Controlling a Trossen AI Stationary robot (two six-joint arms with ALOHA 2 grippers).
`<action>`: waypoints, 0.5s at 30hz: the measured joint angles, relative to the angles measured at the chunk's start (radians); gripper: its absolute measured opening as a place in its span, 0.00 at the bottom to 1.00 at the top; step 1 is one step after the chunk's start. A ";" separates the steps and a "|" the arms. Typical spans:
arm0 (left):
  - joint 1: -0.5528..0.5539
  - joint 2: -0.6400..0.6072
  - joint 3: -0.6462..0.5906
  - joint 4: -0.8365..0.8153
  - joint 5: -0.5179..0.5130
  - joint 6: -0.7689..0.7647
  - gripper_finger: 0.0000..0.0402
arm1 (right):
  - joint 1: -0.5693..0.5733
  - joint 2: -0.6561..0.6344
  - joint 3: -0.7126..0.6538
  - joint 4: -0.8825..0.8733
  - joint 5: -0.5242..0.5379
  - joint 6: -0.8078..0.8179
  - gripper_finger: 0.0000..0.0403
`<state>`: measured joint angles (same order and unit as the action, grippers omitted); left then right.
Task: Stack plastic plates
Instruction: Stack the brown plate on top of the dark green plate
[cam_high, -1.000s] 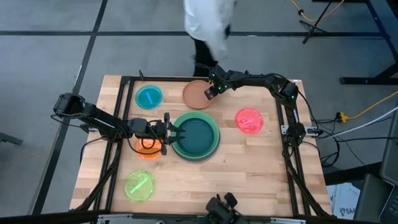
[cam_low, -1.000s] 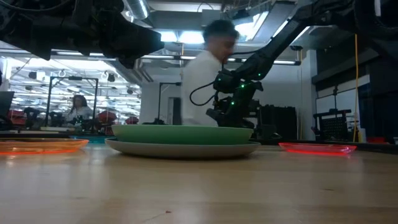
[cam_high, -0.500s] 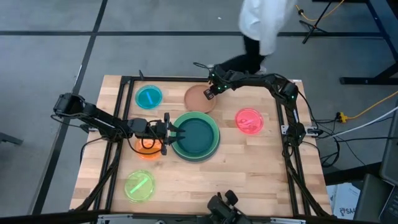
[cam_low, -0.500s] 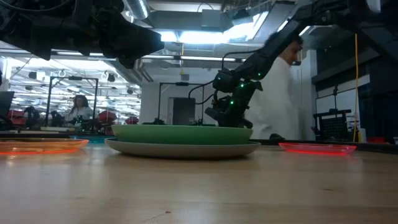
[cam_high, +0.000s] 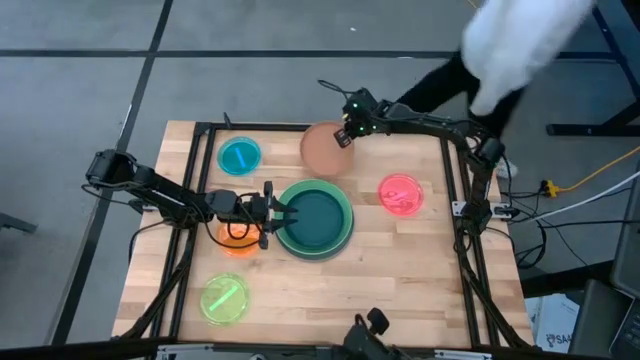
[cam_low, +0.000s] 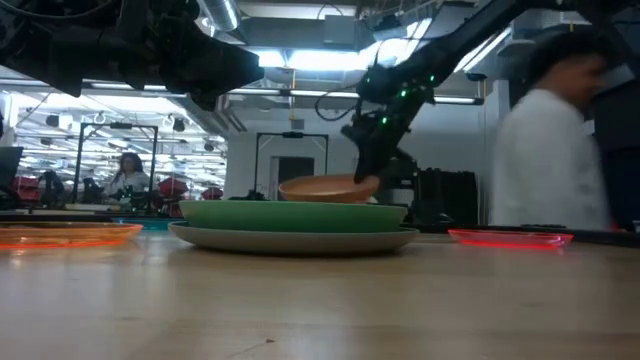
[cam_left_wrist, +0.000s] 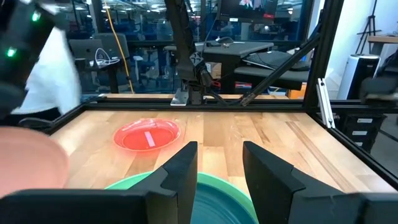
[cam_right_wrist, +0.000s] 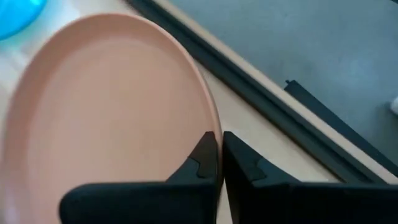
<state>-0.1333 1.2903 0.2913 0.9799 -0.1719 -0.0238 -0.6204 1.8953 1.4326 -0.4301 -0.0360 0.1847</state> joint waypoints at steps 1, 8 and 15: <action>0.000 0.000 0.000 0.000 0.000 0.000 0.30 | 0.008 -0.016 0.000 -0.012 -0.003 -0.007 0.01; 0.000 0.000 0.000 0.000 0.000 0.000 0.30 | 0.090 -0.077 0.000 -0.070 -0.072 -0.033 0.01; 0.000 0.000 0.000 0.000 0.000 0.000 0.30 | 0.236 -0.077 -0.017 -0.060 -0.114 -0.043 0.01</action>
<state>-0.1333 1.2903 0.2913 0.9799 -0.1719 -0.0242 -0.3841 1.8187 1.4155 -0.4904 -0.1505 0.1414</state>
